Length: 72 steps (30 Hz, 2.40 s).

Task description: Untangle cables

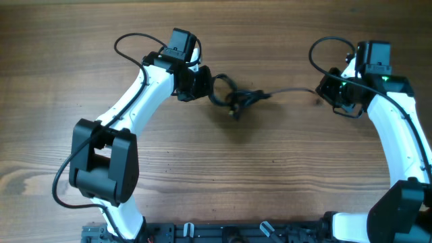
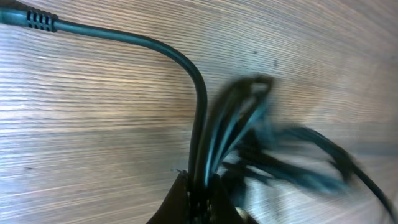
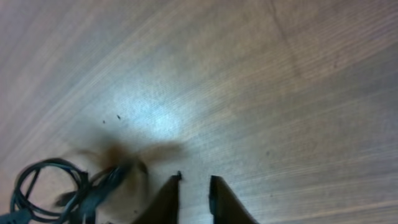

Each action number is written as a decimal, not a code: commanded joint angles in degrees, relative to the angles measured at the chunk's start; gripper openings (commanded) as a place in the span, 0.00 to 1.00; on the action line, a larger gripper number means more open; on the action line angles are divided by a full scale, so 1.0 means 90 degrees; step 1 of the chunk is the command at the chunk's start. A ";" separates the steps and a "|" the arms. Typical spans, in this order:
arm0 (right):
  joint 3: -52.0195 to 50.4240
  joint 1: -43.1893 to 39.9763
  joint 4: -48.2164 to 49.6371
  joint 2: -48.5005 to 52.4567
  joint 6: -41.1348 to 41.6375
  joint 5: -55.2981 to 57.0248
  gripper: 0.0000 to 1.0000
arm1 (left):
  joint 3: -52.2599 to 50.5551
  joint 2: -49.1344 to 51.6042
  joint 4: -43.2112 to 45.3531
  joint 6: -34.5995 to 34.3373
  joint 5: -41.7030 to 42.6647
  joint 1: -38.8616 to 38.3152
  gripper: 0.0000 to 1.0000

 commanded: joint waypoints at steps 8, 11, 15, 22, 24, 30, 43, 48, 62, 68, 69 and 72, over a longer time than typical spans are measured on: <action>0.0117 -0.0053 0.1018 0.0049 -0.2137 -0.3679 0.56 | 0.0019 -0.0095 0.0612 0.2074 0.1593 0.0109 0.04; 0.0119 0.0053 0.1127 0.0049 -0.2055 -0.3917 0.57 | 0.0024 -0.0155 0.1059 0.2091 0.2331 0.0109 0.04; 0.0119 0.0350 0.1132 0.0049 -0.1702 -0.3905 0.57 | 0.0027 -0.0228 0.1715 0.1610 0.3143 0.0112 0.04; 0.0117 0.0974 0.1214 0.0049 -0.0782 -0.3150 0.56 | 0.0029 -0.0274 0.2368 -0.0177 0.3271 0.0143 0.04; 0.0117 0.1161 0.1253 0.0049 -0.0369 -0.2737 0.56 | 0.0029 -0.0277 0.2506 -0.0323 0.3521 0.0153 0.04; 0.0095 0.1513 0.1739 0.0049 0.0379 -0.2526 0.56 | 0.0029 -0.0279 0.2856 -0.0248 0.4024 0.0151 0.04; 0.0066 0.1688 0.1894 0.0051 0.0495 -0.2079 0.51 | 0.0029 -0.0279 0.3225 -0.0250 0.4762 0.0153 0.04; 0.0063 0.1690 0.2023 0.0051 0.0447 -0.2081 0.51 | 0.0029 -0.0279 0.3881 -0.0255 0.5848 0.0153 0.04; 0.0051 0.1690 0.2106 0.0051 0.0590 -0.2064 0.47 | 0.0029 -0.0279 0.3993 -0.0274 0.6088 0.0153 0.04; 0.0051 0.1690 0.2399 0.0053 0.0719 -0.2057 0.47 | 0.0029 -0.0279 0.3990 -0.0274 0.6086 0.0155 0.04; 0.0051 0.1695 0.2494 0.0053 0.0719 -0.2137 0.47 | 0.0029 -0.0279 0.3990 -0.0274 0.6088 0.0138 0.04; 0.0051 0.1746 0.2686 0.0109 0.0884 -0.2154 0.46 | 0.0029 -0.0279 0.3993 -0.0274 0.6086 0.0083 0.04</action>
